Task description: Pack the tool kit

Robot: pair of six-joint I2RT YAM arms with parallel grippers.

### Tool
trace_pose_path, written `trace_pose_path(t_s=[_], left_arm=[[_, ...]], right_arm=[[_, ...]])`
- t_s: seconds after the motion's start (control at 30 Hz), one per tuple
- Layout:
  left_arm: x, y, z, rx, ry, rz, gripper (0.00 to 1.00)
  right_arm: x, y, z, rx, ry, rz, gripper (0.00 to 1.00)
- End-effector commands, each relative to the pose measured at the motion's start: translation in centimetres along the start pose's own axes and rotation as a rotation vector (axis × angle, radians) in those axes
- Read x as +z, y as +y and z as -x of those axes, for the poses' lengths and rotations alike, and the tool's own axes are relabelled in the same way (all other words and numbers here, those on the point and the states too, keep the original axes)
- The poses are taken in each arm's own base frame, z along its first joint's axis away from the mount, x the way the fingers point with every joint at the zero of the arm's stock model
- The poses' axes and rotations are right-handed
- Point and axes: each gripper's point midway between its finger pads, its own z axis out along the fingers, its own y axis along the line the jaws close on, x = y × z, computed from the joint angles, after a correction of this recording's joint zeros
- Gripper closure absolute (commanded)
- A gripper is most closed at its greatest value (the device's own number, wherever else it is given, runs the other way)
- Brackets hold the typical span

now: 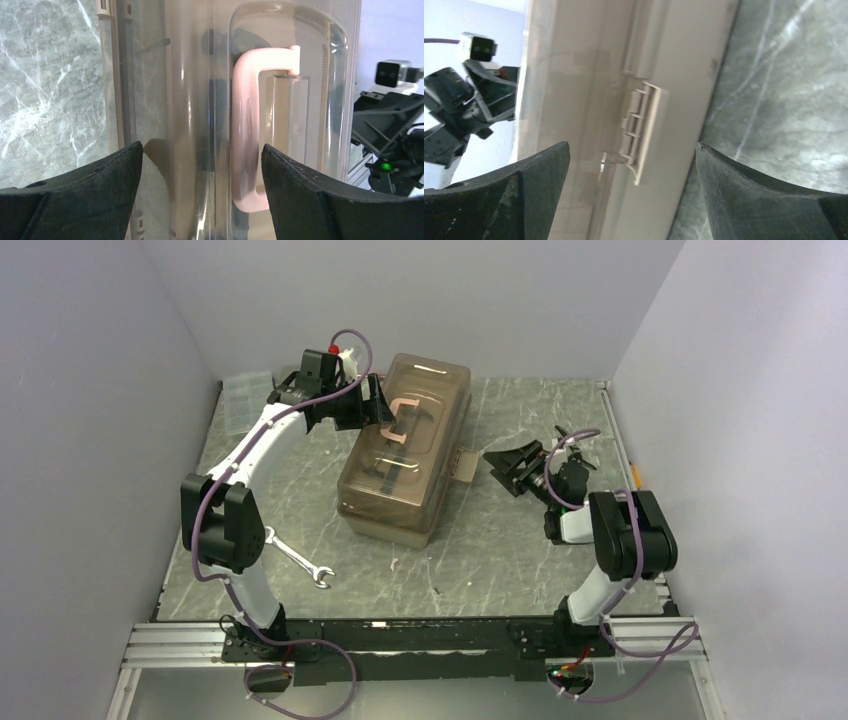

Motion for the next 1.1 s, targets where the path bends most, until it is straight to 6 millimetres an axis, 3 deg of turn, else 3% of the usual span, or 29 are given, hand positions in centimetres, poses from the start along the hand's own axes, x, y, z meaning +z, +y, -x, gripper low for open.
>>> trace_pose_path(t_s=[0.0, 0.3, 0.4, 0.47, 0.63, 0.9, 1.07], left_arm=[[-0.9, -2.8, 0.3, 0.036, -0.001, -0.071, 0.12], [-0.5, -2.6, 0.3, 0.031, 0.01, -0.066, 0.12], [-0.5, -2.5, 0.3, 0.034, 0.011, -0.061, 0.12], [-0.5, -2.5, 0.3, 0.036, 0.014, -0.056, 0.12], [-0.6, -2.3, 0.3, 0.039, 0.012, -0.048, 0.12], [-0.6, -2.2, 0.2, 0.037, 0.013, -0.051, 0.12], [-0.7, -2.4, 0.2, 0.04, 0.01, -0.054, 0.12]], right_arm=[[0.6, 0.1, -0.3, -0.016, 0.017, 0.078, 0.01], [3.6, 1.7, -2.8, 0.004, 0.084, 0.263, 0.01], [4.7, 2.2, -3.3, -0.013, 0.098, 0.273, 0.06], [5.1, 2.4, -3.5, -0.028, 0.103, 0.254, 0.16], [4.9, 3.1, -3.3, -0.05, 0.094, 0.202, 0.3], [4.4, 5.7, -3.3, -0.109, 0.098, 0.194, 0.31], [5.2, 5.4, -3.5, -0.09, 0.118, 0.191, 0.31]])
